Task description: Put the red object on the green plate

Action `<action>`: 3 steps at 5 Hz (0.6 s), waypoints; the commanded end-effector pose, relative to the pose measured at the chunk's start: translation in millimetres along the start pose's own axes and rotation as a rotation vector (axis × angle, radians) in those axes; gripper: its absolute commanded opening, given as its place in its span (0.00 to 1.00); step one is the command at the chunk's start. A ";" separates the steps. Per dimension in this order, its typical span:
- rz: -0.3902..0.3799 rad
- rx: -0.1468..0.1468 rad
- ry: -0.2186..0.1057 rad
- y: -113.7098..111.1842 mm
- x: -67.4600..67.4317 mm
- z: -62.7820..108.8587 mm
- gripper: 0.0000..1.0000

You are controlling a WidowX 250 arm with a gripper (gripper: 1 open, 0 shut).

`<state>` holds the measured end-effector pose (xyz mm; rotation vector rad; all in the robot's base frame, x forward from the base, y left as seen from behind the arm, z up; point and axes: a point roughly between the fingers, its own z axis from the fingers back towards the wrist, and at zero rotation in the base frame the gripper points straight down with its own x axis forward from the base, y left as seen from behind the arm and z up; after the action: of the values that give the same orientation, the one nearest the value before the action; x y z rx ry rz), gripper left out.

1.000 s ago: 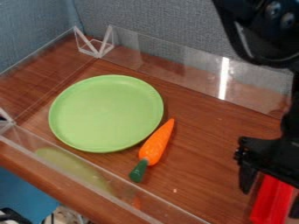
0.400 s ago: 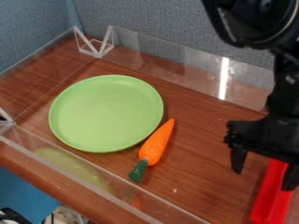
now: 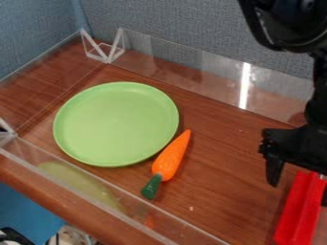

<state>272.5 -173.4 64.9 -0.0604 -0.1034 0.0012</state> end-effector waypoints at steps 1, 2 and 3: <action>-0.027 -0.023 -0.037 -1.2 -1.9 8.0 1.00; -0.035 -0.026 -0.042 -1.7 -6.0 16.2 1.00; -0.039 -0.029 -0.050 -2.2 -8.5 26.9 1.00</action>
<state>259.9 -169.4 74.7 -0.0606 -0.1087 -0.0265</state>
